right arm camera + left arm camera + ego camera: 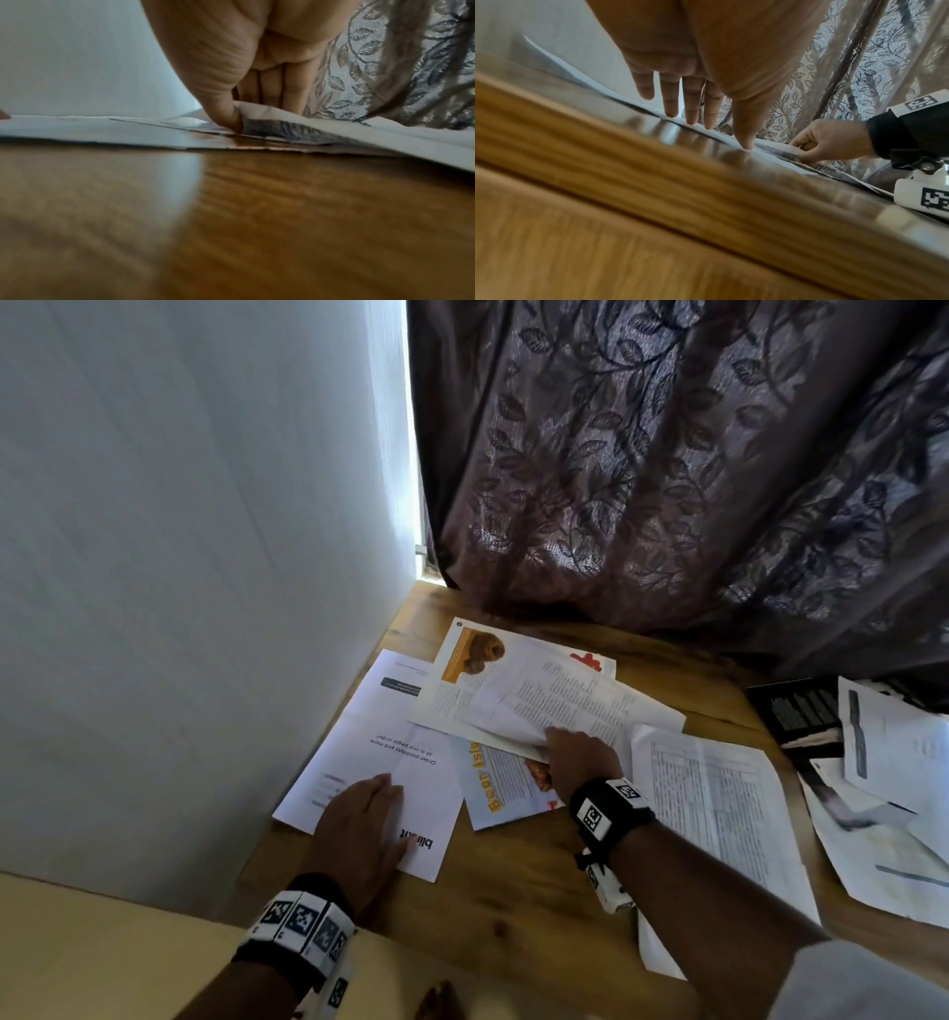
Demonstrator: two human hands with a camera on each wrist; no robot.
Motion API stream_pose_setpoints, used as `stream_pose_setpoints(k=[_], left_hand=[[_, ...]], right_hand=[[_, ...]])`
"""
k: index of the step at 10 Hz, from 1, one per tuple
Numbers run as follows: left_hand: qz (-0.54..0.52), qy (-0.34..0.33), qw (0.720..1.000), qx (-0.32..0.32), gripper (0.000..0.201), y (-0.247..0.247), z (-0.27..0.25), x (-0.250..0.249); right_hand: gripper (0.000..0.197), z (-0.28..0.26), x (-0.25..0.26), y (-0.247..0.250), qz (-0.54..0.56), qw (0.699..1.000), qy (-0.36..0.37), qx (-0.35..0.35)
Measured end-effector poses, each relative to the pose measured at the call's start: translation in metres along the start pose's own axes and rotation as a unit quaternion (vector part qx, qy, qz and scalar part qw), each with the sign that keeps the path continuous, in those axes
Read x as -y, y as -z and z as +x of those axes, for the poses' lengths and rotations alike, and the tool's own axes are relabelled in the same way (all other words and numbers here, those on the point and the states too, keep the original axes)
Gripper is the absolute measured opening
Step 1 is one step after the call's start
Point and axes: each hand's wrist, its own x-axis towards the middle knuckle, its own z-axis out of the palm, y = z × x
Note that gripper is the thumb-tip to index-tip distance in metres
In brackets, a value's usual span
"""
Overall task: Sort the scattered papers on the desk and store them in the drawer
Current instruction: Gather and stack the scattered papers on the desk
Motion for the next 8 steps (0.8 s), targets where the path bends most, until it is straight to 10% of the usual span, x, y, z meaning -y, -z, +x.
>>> stream_pose_setpoints(k=[3, 4, 5, 6, 7, 8], left_hand=[[-0.178, 0.011, 0.984, -0.015, 0.09, 0.044, 0.027, -0.052], [-0.438, 0.042, 0.898, 0.021, 0.089, 0.07, 0.043, -0.096], [-0.753, 0.1, 0.647, 0.062, 0.081, 0.097, 0.052, -0.144], [-0.662, 0.224, 0.709, -0.094, 0.022, 0.142, 0.065, -0.2], [-0.572, 0.345, 0.73, -0.146, 0.059, 0.159, 0.071, -0.245], [-0.62, 0.377, 0.687, -0.035, 0.05, 0.118, 0.079, -0.247]], right_hand=[[0.035, -0.027, 0.005, 0.086, 0.213, 0.957, 0.111, -0.165], [0.034, -0.054, -0.001, 0.11, 0.251, 0.928, 0.158, -0.226], [0.032, -0.081, -0.014, 0.12, 0.29, 0.888, 0.239, -0.264], [0.032, -0.097, -0.05, 0.115, 0.2, 0.868, 0.311, -0.331], [0.029, -0.117, -0.095, 0.104, 0.211, 0.875, 0.258, -0.352], [0.025, -0.139, -0.128, 0.097, 0.254, 0.881, 0.186, -0.353]])
